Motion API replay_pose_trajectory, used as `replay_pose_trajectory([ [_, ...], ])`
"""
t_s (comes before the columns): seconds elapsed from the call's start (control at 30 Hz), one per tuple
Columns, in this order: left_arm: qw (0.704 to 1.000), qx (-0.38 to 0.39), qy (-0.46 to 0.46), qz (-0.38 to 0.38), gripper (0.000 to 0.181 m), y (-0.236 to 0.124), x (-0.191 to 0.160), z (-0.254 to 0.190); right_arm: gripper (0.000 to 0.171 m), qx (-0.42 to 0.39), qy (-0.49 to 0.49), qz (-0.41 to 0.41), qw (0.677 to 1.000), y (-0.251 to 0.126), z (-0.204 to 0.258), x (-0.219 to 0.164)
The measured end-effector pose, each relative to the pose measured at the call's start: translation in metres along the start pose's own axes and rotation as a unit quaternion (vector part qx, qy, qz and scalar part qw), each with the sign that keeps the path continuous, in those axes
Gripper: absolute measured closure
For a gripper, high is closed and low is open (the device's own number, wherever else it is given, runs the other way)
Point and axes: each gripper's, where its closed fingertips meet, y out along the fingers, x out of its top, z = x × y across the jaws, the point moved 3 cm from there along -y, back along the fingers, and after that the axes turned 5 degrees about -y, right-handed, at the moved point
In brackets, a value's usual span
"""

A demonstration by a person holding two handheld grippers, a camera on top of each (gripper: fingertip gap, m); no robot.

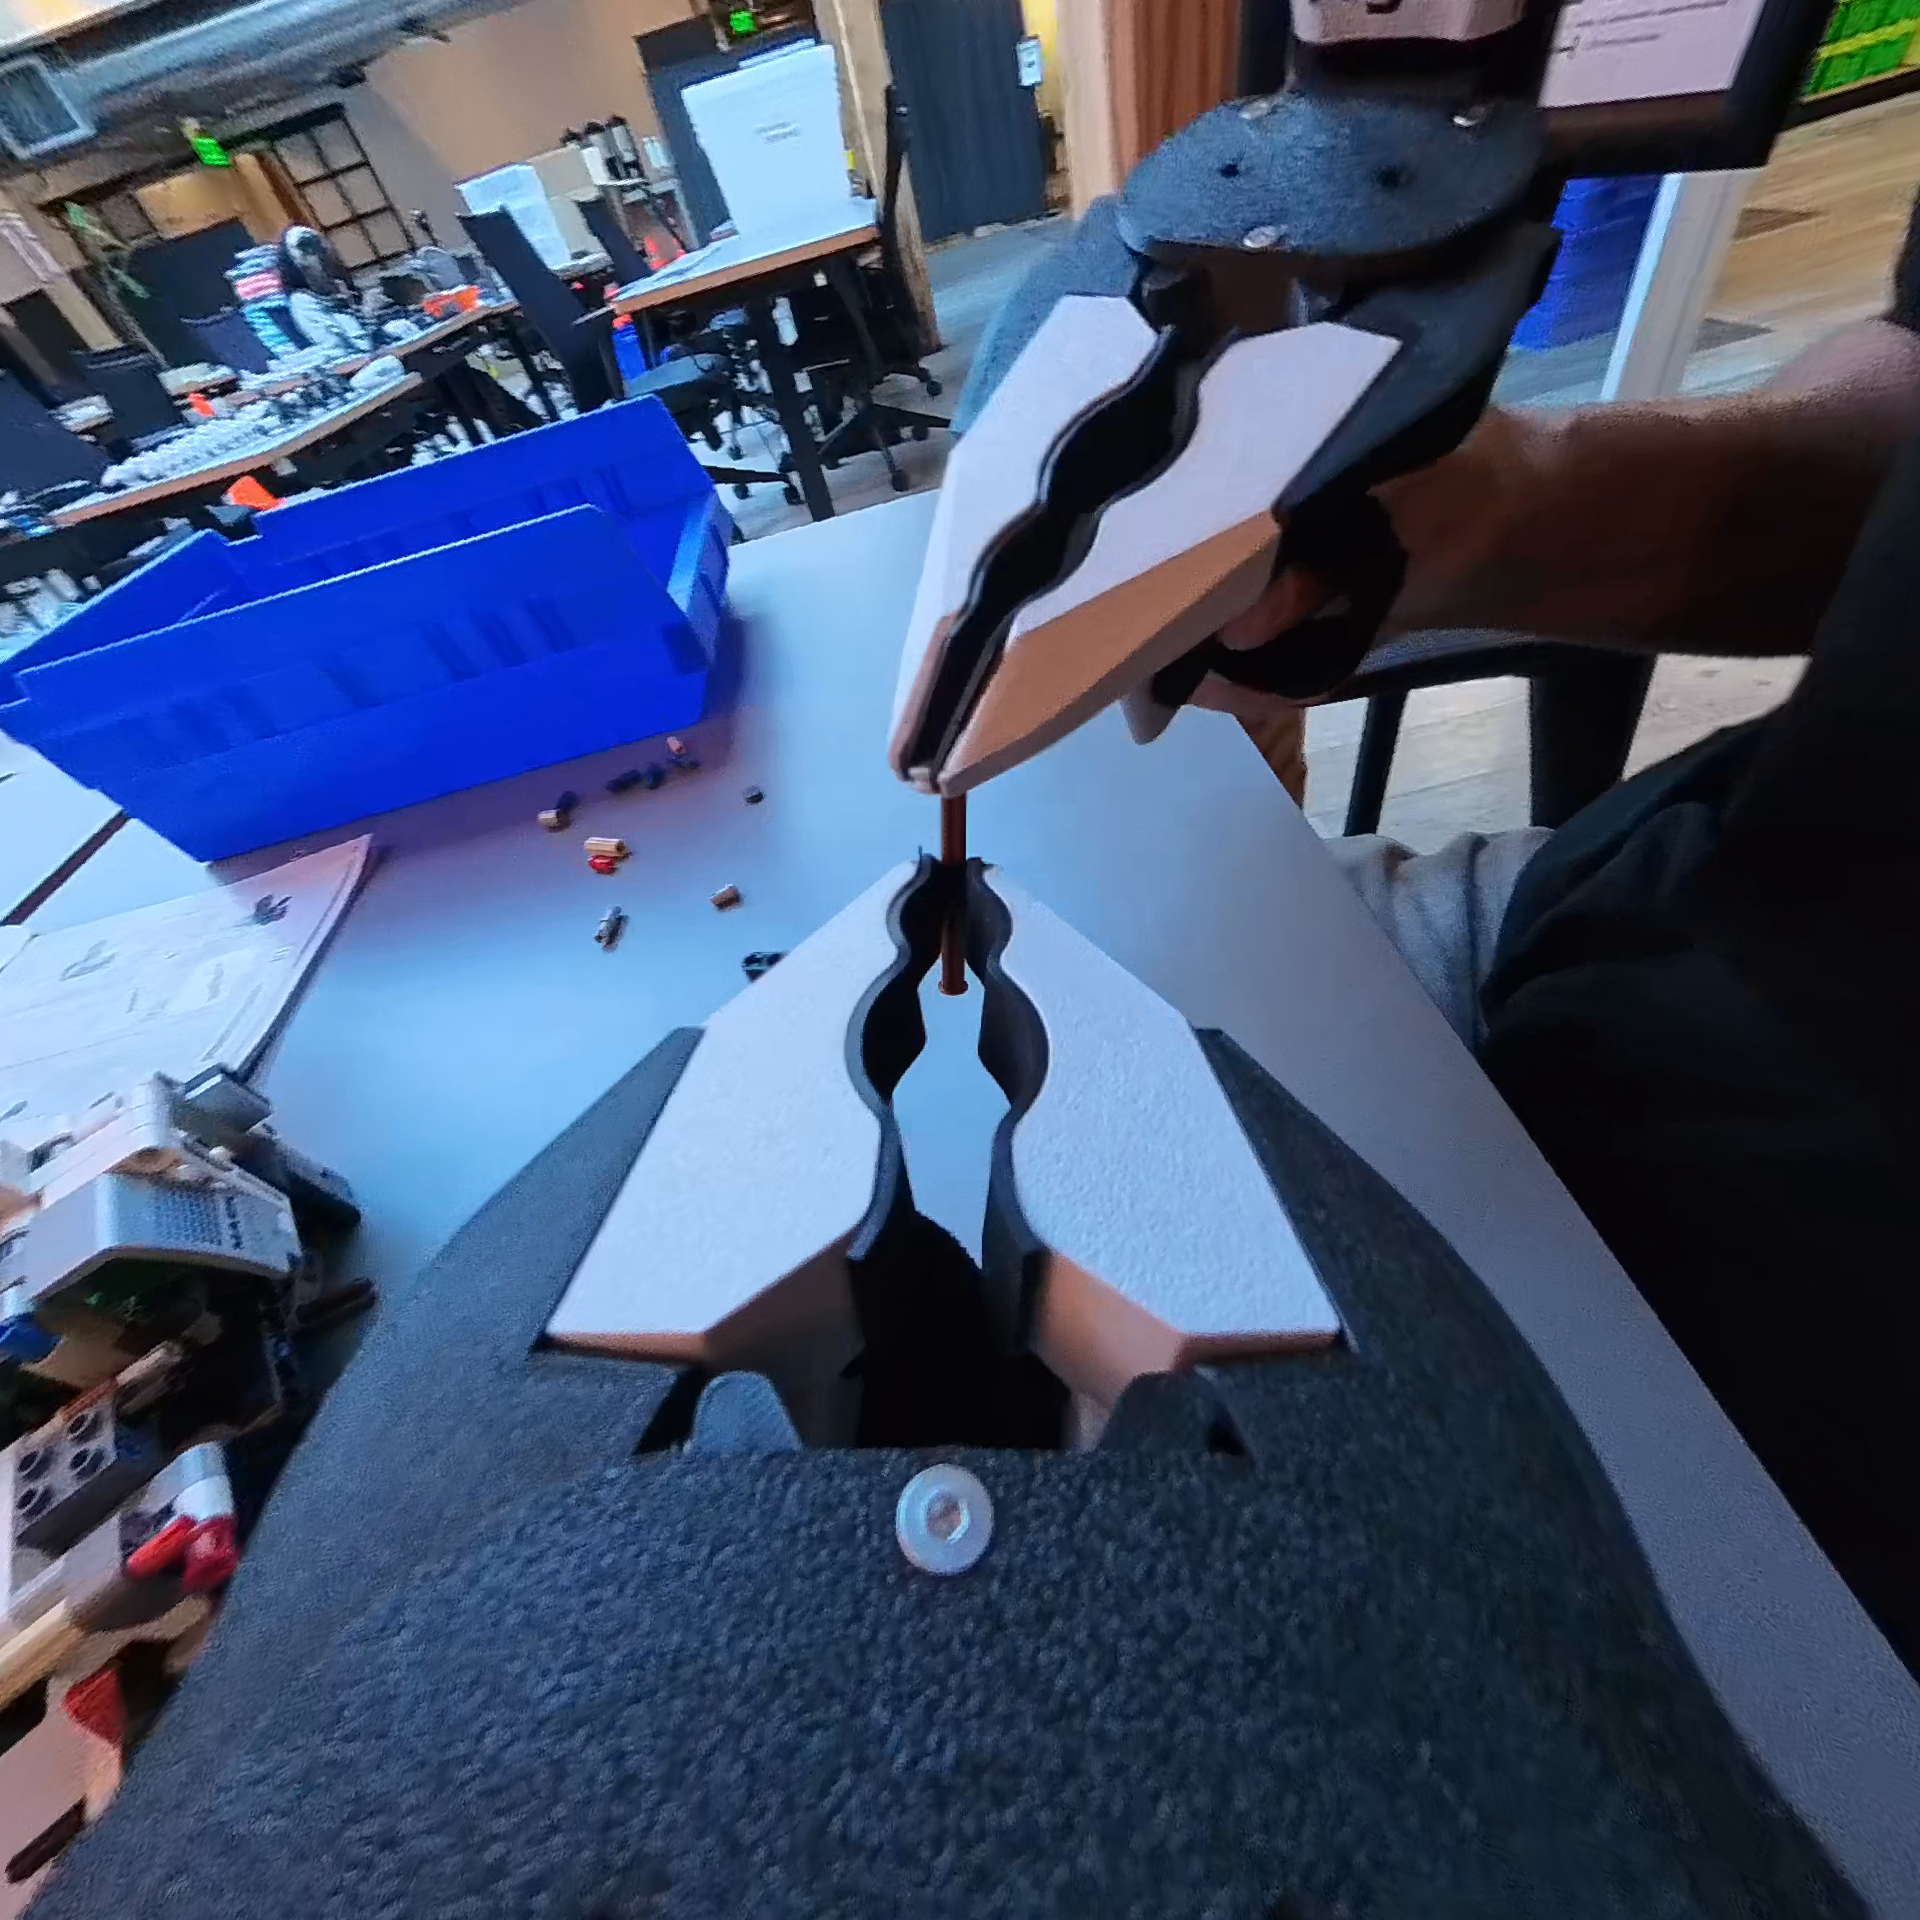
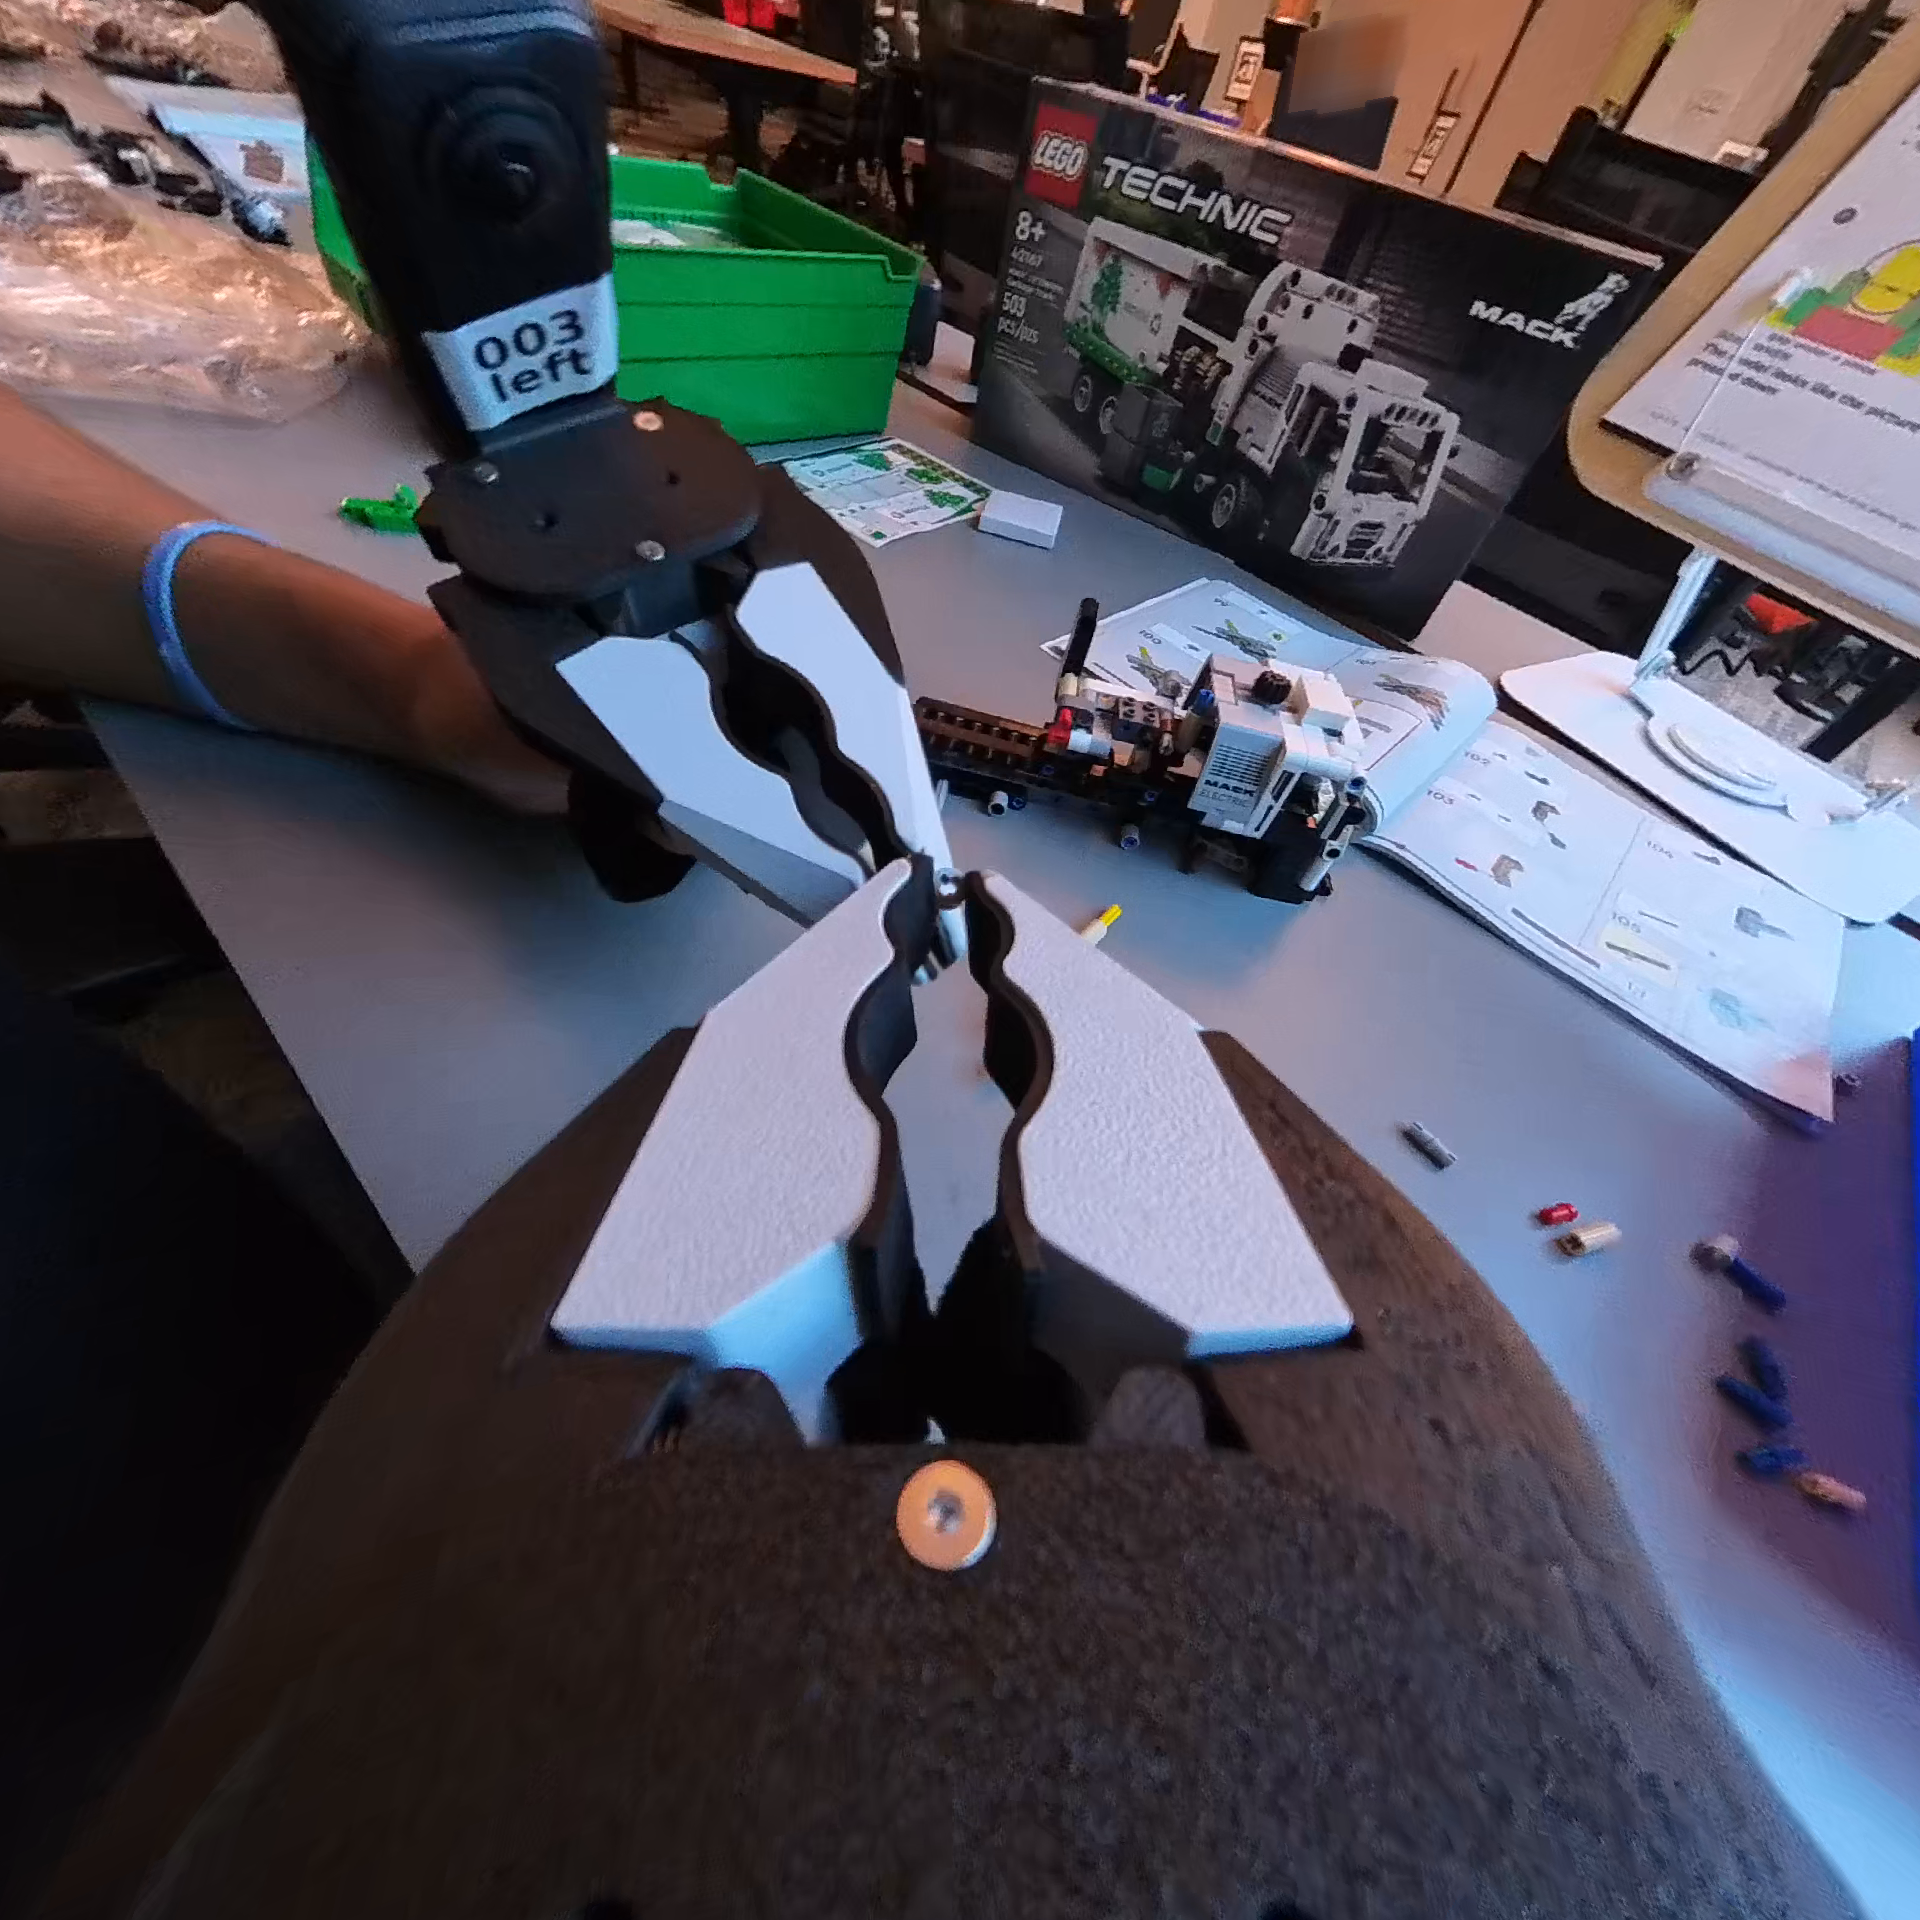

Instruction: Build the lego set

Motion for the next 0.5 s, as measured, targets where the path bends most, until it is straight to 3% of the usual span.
replay_pose_trajectory([
  [0.5, 0.995, -0.101, -0.014, 0.024, 0.181, 0.002, -0.004, -0.016, 0.166, 0.106, -0.100, -0.029, 0.989, -0.010, 0.014, -0.006],
])
